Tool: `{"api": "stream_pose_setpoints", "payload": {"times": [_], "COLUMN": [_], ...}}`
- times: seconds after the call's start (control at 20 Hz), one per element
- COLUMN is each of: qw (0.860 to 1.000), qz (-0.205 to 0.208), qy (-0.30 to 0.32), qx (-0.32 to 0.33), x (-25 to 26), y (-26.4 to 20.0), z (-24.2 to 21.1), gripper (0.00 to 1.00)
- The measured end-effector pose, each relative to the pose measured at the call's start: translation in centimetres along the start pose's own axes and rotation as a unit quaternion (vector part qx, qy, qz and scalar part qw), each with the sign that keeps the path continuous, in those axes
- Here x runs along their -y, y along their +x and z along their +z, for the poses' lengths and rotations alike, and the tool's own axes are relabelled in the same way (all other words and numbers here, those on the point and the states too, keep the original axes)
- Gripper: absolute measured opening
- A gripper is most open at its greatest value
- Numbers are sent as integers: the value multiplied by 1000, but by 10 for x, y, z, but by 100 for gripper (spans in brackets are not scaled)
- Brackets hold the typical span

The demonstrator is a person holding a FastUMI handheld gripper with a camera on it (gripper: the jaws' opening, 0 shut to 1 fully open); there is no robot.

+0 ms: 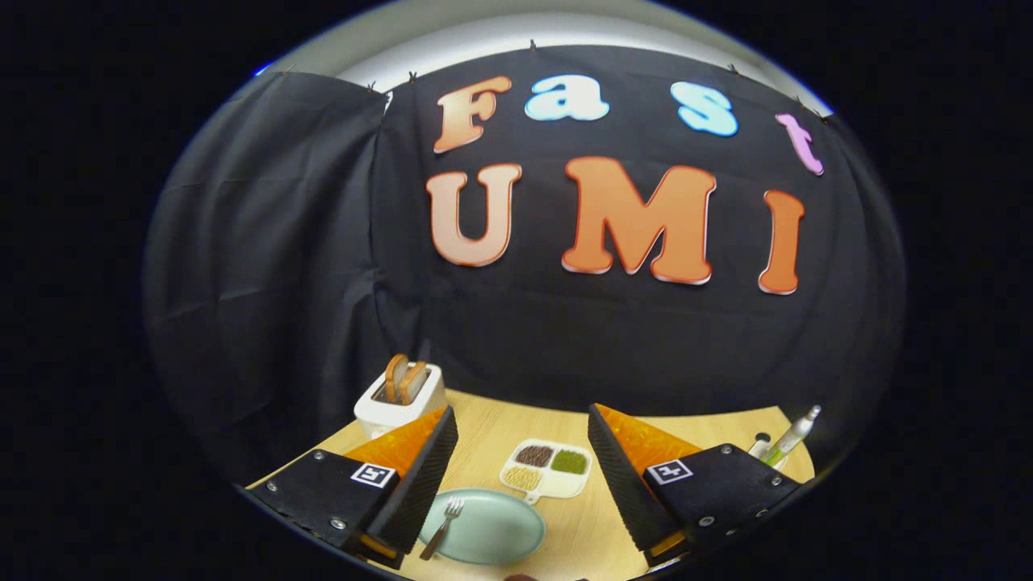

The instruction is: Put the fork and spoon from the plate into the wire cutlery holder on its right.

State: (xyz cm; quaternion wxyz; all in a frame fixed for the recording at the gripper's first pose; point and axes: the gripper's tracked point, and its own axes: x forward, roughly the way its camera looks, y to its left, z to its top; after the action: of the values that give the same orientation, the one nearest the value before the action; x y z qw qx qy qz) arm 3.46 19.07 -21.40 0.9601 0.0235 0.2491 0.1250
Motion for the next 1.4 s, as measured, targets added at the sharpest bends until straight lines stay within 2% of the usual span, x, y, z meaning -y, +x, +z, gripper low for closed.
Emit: {"api": "stream_pose_setpoints", "payload": {"times": [0.25, 0.55, 0.8, 1.0, 1.15, 1.4], "qw": [990, 956, 923, 886, 864, 837], "qz": [32, 57, 63, 56, 52, 40], "qy": [34, 49, 57, 65, 56, 17], "qx": [-132, -285, -376, -455, -498, -545], "x": [-37, -65, -82, -89, -91, -93], "y": [29, 39, 54, 60, 58, 57], "z": [-67, -147, -193, -233, -252, -273], "gripper": [97, 96, 94, 85, 73, 55]}}
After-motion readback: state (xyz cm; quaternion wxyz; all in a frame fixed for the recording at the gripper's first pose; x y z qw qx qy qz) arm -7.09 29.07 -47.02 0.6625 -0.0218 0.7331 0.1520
